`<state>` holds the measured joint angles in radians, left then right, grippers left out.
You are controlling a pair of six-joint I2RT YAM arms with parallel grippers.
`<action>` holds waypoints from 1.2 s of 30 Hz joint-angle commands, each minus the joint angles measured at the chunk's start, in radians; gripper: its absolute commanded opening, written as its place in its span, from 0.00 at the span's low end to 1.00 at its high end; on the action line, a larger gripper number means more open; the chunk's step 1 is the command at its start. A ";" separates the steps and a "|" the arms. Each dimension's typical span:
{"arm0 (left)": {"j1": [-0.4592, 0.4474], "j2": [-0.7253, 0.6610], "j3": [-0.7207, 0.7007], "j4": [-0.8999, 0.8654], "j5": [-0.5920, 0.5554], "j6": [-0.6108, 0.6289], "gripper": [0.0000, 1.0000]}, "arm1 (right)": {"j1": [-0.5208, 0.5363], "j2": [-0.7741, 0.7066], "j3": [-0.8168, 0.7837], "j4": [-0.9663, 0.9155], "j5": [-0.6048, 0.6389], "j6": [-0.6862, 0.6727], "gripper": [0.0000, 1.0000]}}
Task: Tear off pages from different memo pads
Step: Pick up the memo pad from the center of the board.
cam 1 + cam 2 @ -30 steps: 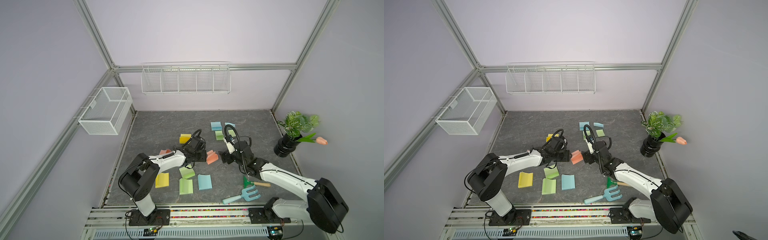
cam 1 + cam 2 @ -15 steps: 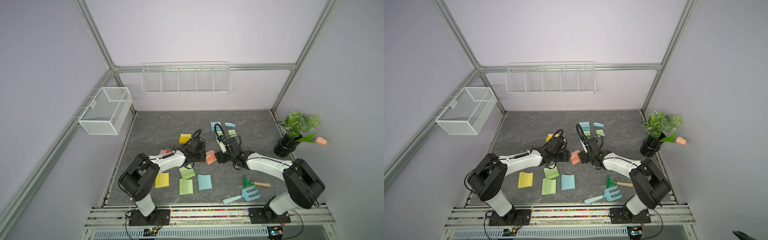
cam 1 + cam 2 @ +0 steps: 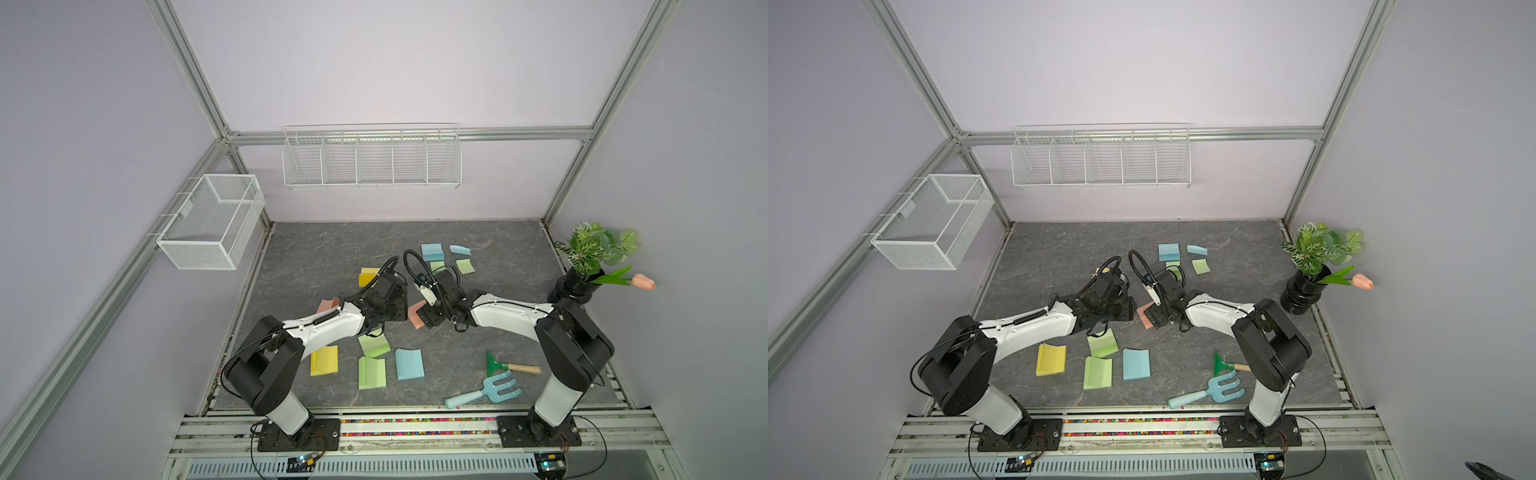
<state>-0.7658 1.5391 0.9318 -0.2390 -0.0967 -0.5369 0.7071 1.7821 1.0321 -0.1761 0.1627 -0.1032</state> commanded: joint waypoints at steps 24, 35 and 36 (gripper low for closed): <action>0.042 -0.422 -0.164 -0.039 -0.183 -0.040 0.60 | 0.007 0.150 0.344 -0.424 -0.260 -0.570 0.08; 0.042 -0.466 -0.210 0.051 -0.071 -0.009 0.61 | -0.024 -0.126 0.233 -0.361 -0.400 -0.649 0.07; 0.042 -0.478 -0.221 0.071 -0.053 -0.005 0.61 | -0.023 -0.156 0.216 -0.347 -0.408 -0.654 0.07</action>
<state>-0.7273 1.0924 0.7326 -0.2279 -0.2096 -0.5613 0.6849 1.6936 1.2869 -0.5598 -0.1738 -0.7147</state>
